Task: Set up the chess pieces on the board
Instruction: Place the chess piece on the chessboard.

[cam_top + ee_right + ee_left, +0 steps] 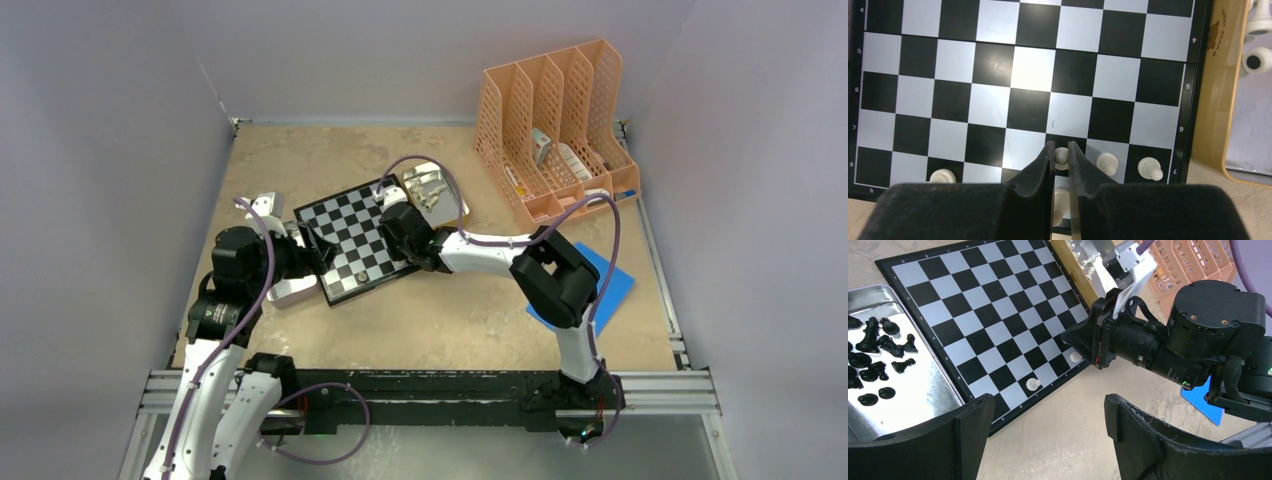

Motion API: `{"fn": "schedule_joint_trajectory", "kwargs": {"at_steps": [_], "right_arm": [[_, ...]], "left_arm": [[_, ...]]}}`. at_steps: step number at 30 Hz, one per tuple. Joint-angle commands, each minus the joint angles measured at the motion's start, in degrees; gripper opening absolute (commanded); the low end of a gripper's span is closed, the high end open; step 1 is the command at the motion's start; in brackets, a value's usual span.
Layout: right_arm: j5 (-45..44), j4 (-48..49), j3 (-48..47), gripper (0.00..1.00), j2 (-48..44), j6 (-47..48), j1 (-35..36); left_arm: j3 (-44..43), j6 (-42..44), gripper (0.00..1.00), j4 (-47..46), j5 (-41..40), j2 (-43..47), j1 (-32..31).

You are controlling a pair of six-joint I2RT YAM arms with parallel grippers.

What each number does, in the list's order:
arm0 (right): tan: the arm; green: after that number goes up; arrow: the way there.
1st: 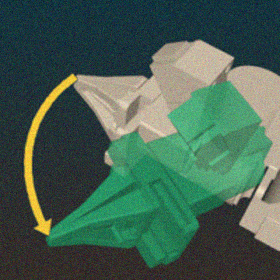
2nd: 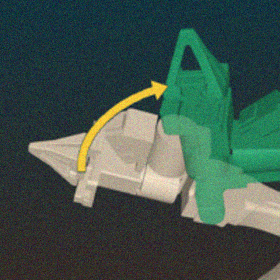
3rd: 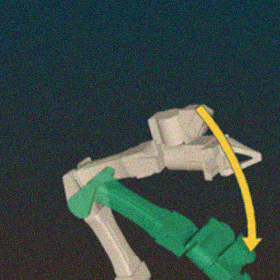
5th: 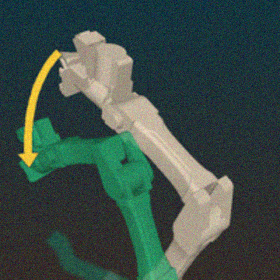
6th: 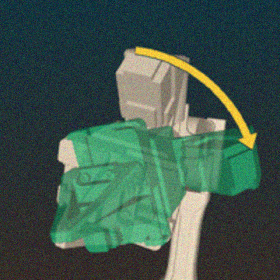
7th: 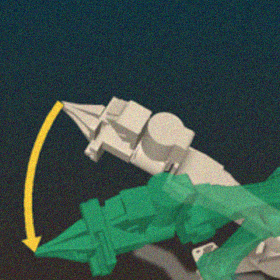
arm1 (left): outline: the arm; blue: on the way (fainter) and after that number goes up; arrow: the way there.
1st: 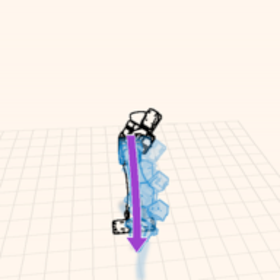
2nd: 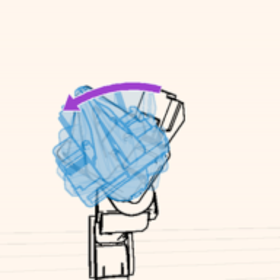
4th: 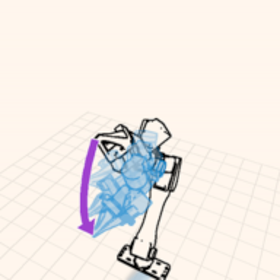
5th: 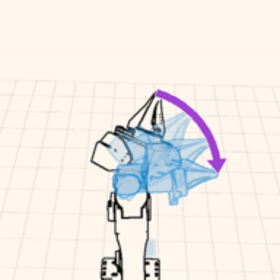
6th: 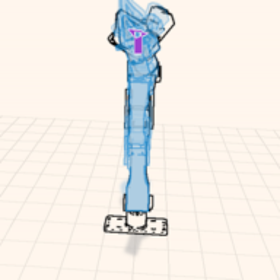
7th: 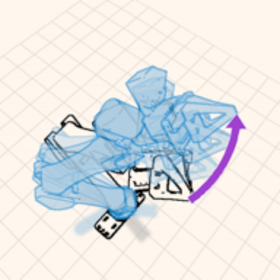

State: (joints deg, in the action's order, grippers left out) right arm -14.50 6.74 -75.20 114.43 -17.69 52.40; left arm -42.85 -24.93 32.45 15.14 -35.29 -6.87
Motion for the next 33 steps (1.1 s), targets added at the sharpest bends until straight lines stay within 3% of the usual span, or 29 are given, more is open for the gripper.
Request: {"fn": "schedule_joint_trajectory", "kwargs": {"at_steps": [1, 12, 33], "right_arm": [[-1.5, -0.6, -2.9, 0.15, -0.8, -1.0, 0.2], [-1.1, -1.5, -4.0, 0.2, 0.4, -1.0, 0.2], [-2.1, -4.2, -4.9, 0.17, 0.6, -0.6, 0.4]], "left_arm": [[-0.5, -0.4, 0.81, -1.2, -0.6, 0.1, -0.2], [-0.6, -0.5, 0.81, -1.1, -0.6, 0.1, -0.2], [-0.6, -0.5, 0.81, -1.1, -0.8, 0.3, -0.1]]}}
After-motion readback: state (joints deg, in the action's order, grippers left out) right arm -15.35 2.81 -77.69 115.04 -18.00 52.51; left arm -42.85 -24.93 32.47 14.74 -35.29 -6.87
